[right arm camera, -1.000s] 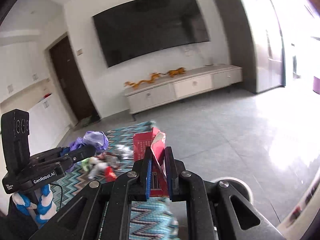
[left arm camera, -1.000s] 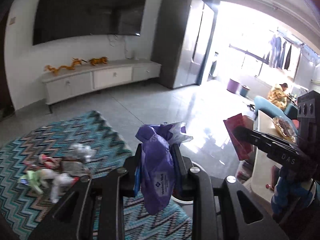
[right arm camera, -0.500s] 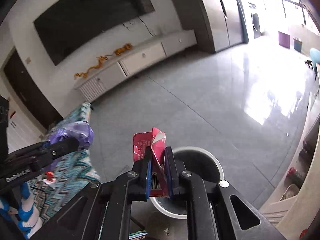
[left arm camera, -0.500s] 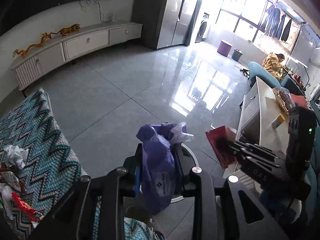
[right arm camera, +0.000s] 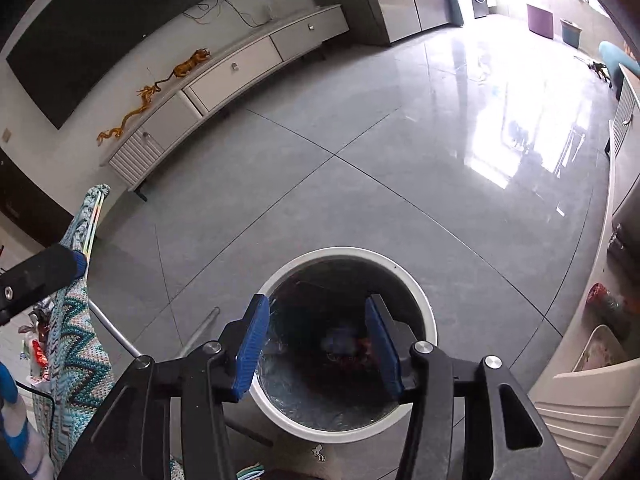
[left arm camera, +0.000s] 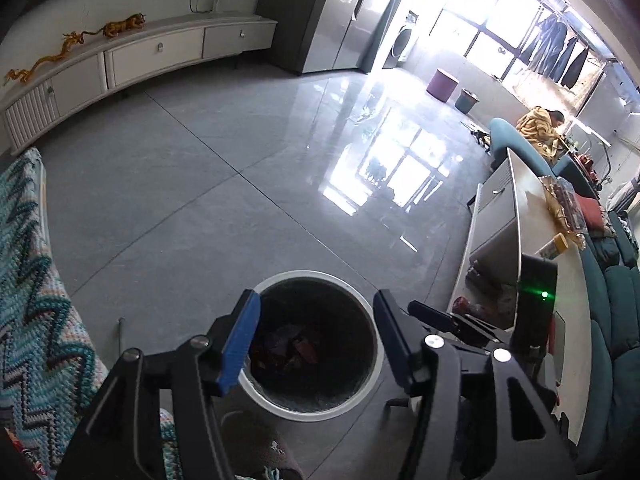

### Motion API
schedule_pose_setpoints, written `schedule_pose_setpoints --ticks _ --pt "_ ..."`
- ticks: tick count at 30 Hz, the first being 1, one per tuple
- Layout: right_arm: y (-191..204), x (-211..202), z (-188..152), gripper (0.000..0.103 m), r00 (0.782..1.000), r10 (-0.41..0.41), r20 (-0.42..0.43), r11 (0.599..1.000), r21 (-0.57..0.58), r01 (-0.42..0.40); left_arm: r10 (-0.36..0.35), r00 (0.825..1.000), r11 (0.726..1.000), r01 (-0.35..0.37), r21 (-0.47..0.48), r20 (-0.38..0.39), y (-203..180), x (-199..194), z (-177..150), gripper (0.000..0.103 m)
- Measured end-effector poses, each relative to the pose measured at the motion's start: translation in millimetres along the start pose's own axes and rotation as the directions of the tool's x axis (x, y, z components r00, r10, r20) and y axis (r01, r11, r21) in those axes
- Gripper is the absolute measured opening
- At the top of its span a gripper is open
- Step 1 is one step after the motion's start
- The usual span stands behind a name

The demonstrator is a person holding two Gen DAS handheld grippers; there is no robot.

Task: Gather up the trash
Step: 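Carry both items over the white bin and open both tools to drop them, then return both tools to the remaining trash on the rug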

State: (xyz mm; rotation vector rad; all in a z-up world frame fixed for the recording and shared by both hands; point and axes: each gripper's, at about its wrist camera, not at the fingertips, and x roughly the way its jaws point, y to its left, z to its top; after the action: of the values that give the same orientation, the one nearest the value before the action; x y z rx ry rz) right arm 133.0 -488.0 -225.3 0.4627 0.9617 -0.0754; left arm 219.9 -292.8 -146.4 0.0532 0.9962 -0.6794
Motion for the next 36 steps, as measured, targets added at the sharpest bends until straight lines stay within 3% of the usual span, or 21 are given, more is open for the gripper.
schedule_pose_setpoints --ticks 4,11,17,20,26,32,36 --pt "10.6 -21.2 1.2 0.048 0.999 0.009 0.051 1.000 -0.022 -0.008 0.121 0.987 0.992 -0.124 0.020 0.106 6.7 -40.7 1.4 0.057" --pt "73.3 -88.4 4.7 0.056 0.980 0.084 0.180 0.989 -0.136 -0.060 0.306 0.915 0.951 -0.309 -0.032 0.263 31.0 -138.6 -8.0 0.063" --pt "134.7 -144.5 -4.3 0.064 0.949 0.177 0.259 0.962 -0.248 -0.112 0.460 0.802 0.884 -0.455 -0.110 0.382 50.1 -227.0 -35.4 0.075" --pt "164.3 -167.5 -11.9 0.070 0.933 0.220 0.284 0.945 -0.300 -0.131 0.508 0.754 0.856 -0.495 -0.148 0.416 58.2 -261.1 -50.4 0.077" --pt "220.9 -194.8 -25.6 0.078 0.910 0.289 0.299 0.904 -0.398 -0.157 0.602 0.638 0.789 -0.566 -0.238 0.480 75.7 -326.5 -85.3 0.085" --pt "262.6 -203.7 -34.4 0.083 0.895 0.331 0.298 0.874 -0.454 -0.173 0.668 0.546 0.733 -0.600 -0.320 0.506 85.8 -370.5 -112.7 0.090" --pt "279.7 -206.6 -38.9 0.083 0.888 0.351 0.297 0.861 -0.476 -0.181 0.700 0.501 0.703 -0.608 -0.368 0.509 95.2 -391.6 -126.1 0.090"
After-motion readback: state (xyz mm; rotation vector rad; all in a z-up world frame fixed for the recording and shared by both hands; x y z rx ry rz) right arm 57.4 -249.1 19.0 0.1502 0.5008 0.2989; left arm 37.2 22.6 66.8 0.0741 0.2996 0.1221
